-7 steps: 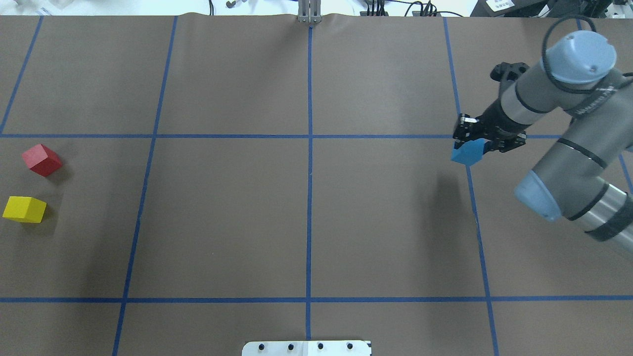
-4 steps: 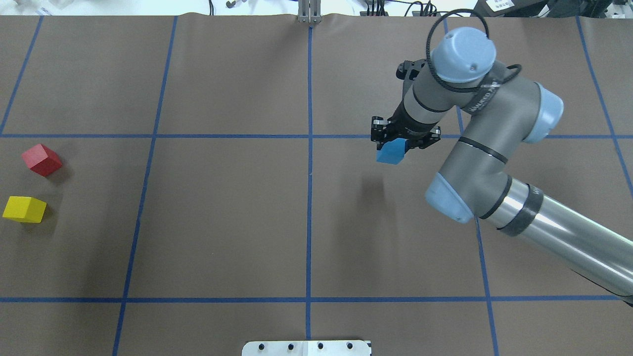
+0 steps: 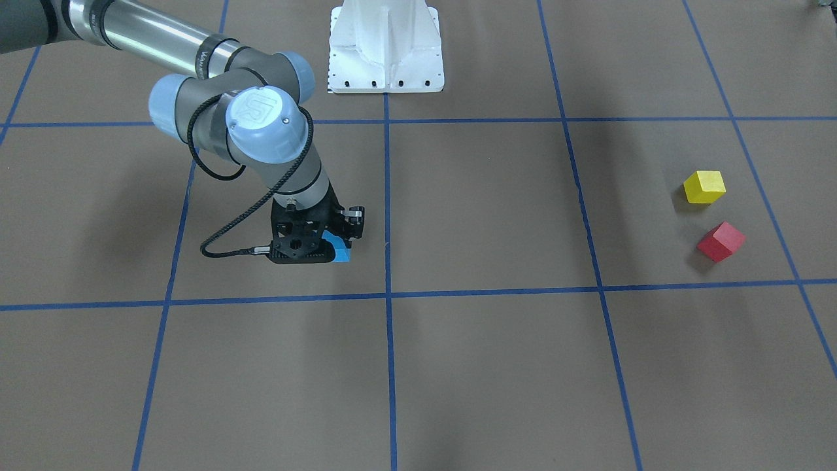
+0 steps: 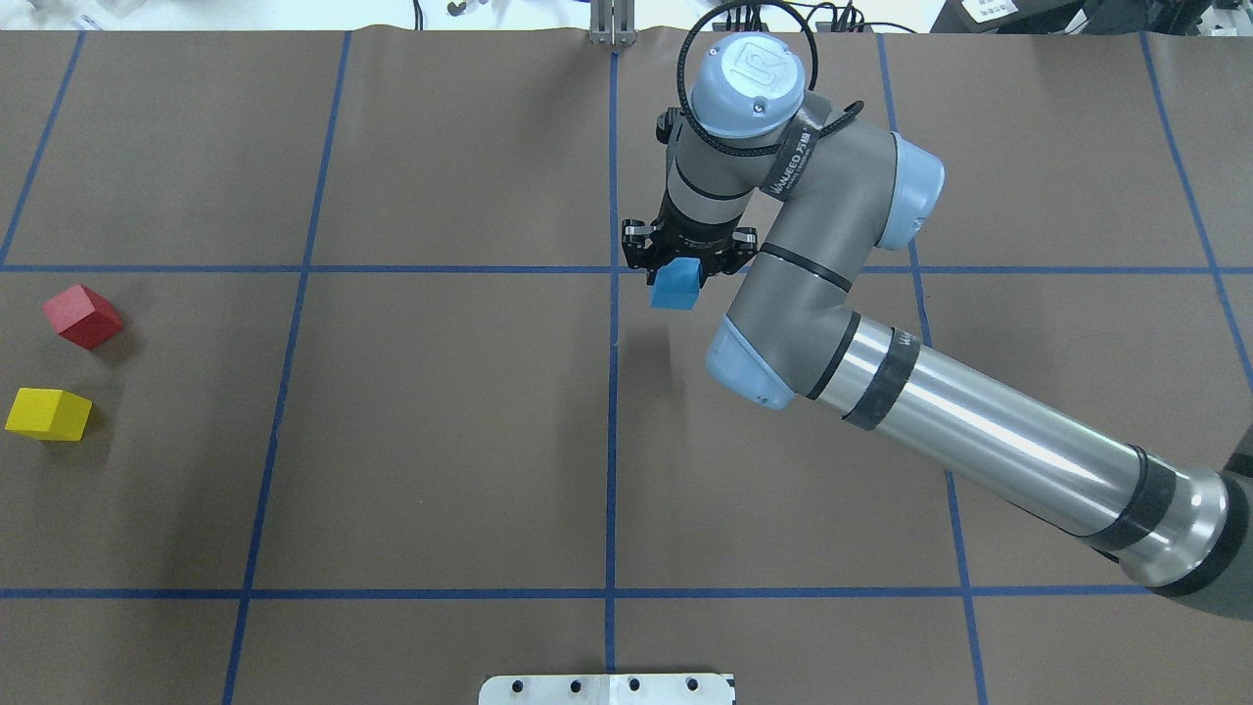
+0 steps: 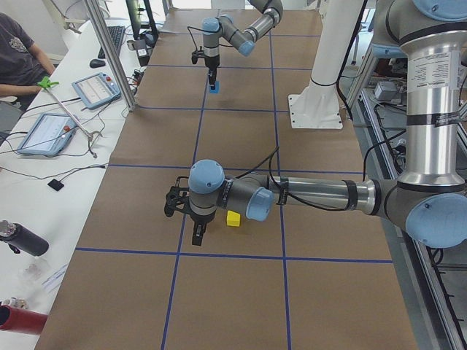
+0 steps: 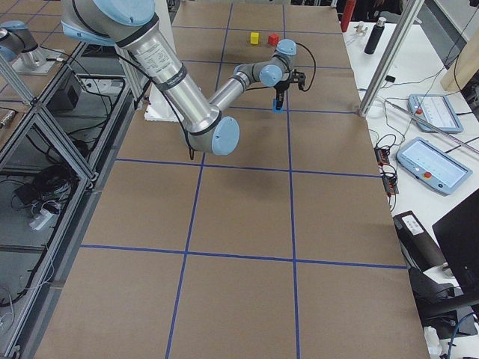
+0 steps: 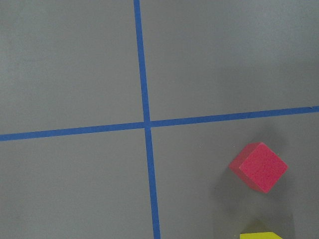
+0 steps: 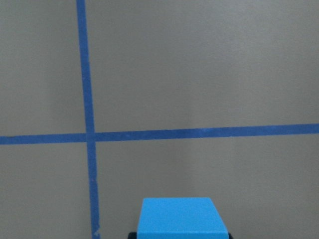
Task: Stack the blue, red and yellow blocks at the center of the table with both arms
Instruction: 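Carry the blue cube with the right gripper to the table center, then lower the blue cube onto the center and open the right gripper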
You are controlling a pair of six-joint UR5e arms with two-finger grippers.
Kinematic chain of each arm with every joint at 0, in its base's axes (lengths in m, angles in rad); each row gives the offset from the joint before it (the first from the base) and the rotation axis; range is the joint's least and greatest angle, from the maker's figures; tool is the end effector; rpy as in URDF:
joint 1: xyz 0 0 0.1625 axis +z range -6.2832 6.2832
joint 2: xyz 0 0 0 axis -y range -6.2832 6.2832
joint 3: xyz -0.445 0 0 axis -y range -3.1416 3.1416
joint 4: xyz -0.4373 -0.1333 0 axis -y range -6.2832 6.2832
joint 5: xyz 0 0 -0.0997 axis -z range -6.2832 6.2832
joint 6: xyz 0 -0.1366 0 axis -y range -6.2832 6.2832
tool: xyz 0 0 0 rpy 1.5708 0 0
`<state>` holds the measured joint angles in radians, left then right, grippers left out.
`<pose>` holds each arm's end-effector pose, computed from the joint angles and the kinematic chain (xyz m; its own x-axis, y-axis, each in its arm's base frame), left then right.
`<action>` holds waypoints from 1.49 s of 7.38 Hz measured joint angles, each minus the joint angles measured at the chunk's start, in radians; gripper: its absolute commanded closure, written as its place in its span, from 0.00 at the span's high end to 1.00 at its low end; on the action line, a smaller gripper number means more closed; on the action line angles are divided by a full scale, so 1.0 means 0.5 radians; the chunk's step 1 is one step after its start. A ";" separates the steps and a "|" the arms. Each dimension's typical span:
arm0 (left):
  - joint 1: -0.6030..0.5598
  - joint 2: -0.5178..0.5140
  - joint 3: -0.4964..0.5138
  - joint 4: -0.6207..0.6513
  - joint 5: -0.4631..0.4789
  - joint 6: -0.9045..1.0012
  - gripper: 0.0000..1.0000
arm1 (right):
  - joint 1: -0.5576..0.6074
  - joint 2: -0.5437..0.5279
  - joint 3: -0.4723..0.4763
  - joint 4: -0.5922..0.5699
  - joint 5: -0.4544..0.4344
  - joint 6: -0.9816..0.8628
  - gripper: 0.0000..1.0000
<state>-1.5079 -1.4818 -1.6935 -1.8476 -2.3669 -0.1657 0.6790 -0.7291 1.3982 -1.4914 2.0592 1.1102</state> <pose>-0.0028 -0.5228 0.6515 0.6849 0.1016 -0.7215 0.0539 0.9805 0.1891 -0.6025 -0.5751 0.2082 0.6468 0.0176 0.7624 -0.0208 0.9998 -0.0055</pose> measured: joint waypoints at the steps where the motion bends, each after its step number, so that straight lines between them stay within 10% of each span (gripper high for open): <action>1: 0.000 0.000 0.000 -0.001 -0.001 0.000 1.00 | -0.040 0.054 -0.055 0.000 -0.013 0.031 0.00; 11: 0.003 0.003 0.003 0.001 -0.003 -0.003 1.00 | -0.185 0.102 -0.231 0.141 -0.118 0.303 0.00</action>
<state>-1.5064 -1.4803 -1.6922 -1.8469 -2.3684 -0.1670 0.5867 -0.6782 1.2826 -1.4209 2.0000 1.2617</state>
